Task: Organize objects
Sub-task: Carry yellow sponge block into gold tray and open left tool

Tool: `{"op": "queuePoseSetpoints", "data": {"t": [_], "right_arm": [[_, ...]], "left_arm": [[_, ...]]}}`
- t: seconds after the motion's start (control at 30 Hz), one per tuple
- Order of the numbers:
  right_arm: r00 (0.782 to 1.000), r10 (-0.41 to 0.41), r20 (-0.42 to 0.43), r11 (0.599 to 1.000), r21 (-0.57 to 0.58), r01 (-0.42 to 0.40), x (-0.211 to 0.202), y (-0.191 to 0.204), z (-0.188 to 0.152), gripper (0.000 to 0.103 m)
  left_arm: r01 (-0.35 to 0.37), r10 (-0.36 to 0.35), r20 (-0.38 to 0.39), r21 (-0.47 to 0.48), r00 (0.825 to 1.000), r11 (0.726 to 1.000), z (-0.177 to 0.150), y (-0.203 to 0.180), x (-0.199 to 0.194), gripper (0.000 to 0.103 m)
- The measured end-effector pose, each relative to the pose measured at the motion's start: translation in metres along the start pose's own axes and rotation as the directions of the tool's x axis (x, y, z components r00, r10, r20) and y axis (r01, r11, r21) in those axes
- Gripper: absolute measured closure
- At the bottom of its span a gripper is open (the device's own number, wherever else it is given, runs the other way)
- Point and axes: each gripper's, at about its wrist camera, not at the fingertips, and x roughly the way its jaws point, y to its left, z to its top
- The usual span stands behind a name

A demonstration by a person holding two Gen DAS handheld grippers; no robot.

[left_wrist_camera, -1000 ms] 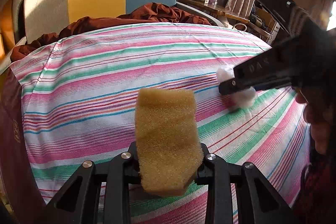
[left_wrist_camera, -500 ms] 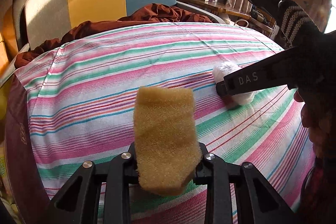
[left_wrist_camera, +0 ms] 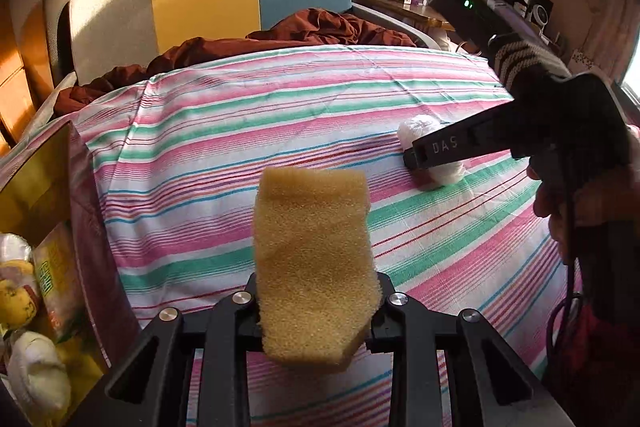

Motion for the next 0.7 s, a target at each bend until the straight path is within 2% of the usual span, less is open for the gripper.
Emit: {"op": "queuePoseSetpoints", "data": {"t": [0.17,0.37,0.7], "right_arm": [[1.0,-0.005,0.004,1.0,-0.006,0.005,-0.002,0.009,-0.003,0.068],[1.0,-0.012,0.011,1.0,-0.016,0.012,0.001,0.01,-0.004,0.068],[0.999,-0.032,0.021,0.999,-0.037,0.033,0.002,0.015,-0.012,0.067]], "left_arm": [[-0.018,0.018,0.056,0.008,0.998,1.0,0.003,0.005,-0.034,0.073],[-0.027,0.03,0.095,-0.037,0.995,0.999,0.0,0.021,-0.067,0.073],[-0.088,0.102,0.146,-0.101,0.984,0.991,-0.011,0.058,-0.106,0.073]]}}
